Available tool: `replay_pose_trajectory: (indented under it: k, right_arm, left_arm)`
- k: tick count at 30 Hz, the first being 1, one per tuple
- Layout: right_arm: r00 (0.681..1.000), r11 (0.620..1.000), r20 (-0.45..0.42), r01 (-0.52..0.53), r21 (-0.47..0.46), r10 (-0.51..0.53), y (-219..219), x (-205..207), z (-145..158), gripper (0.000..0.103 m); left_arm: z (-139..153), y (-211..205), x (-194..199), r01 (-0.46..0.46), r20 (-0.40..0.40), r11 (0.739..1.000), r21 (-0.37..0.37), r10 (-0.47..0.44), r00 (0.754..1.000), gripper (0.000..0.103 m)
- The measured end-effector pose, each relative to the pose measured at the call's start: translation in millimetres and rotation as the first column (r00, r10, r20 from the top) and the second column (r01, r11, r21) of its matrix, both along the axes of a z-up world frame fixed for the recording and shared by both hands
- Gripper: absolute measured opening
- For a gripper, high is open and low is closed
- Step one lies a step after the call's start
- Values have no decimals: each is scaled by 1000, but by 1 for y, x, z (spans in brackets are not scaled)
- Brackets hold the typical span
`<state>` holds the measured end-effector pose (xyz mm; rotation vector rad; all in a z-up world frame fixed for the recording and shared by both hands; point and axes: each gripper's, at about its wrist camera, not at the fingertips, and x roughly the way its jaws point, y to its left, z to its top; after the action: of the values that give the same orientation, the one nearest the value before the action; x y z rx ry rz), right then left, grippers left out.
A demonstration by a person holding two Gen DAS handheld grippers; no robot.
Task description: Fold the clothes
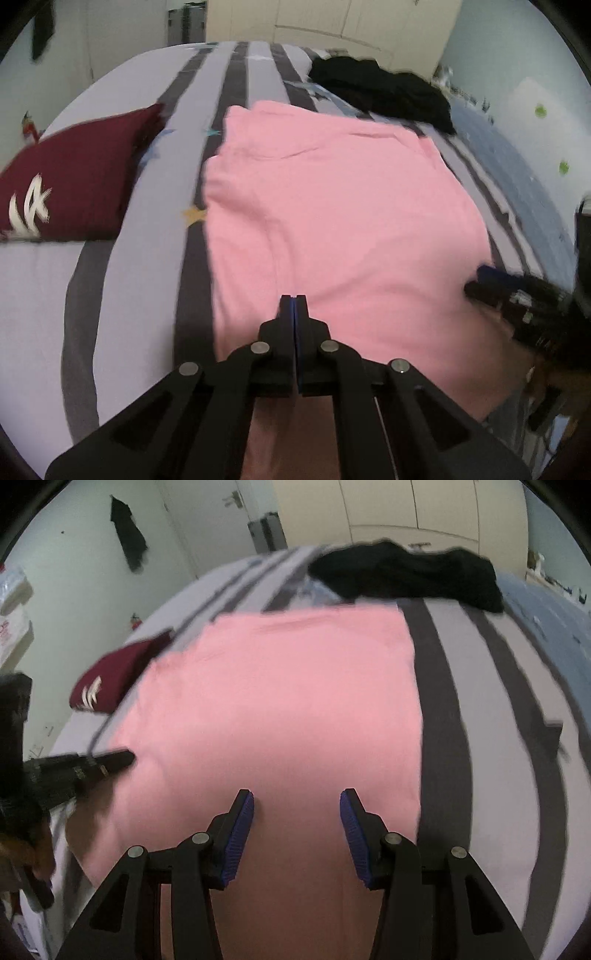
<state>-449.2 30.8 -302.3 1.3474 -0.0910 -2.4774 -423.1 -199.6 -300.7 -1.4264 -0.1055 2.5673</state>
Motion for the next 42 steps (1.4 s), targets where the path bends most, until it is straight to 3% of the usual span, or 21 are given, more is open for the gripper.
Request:
replay_pose_trajectory:
  k: [2,8,12,16,20,23,25,27,30,39,42]
  right_arm:
    - [999,1000,-39,-4,17,4,4,11,-2,45]
    - [998,998,-18,61,-21,-61,25,28,1,45]
    - [994,994,8,107,6,-107,35,46,4,45]
    - [990,990,-26,141,1,-141,41,71,23,45]
    - [995,996,-46,85,-29,-86,18,85,33,45]
    - [999,999,-35,38,-37,-39,-3,86,27,44]
    - [999,999,-26,34,-30,-34,-7,89,19,44]
    - [999,999,-13,34,-11,-35,-8,92,9,36]
    - [999,999,-4,46,-5,-46,3,100,1,32]
    - [996,996,32,81,47,-82,31,124,-1,31]
    - [996,995,25,79,65,-81,30,129,7,31]
  left_arm:
    - [3,1,4,-1,-9,1000,-22,1,1000,2]
    - [6,-35,15,-140,11,989,-43,141,990,2]
    - [19,-45,40,-172,5,985,-29,173,985,2]
    - [42,-19,63,-97,-56,995,-8,96,994,2]
    - [43,20,70,14,-77,1000,9,-13,997,3]
    - [25,32,72,45,-56,999,-25,-46,997,3]
    - [6,30,75,37,-38,995,-89,-40,998,2]
    - [-10,21,84,39,-33,993,-115,-43,999,2]
    - [-7,22,94,57,-46,987,-150,-65,997,2]
    - [4,-6,106,-72,-23,997,-32,71,997,2]
    - [12,-20,108,-148,-31,988,-46,147,989,2]
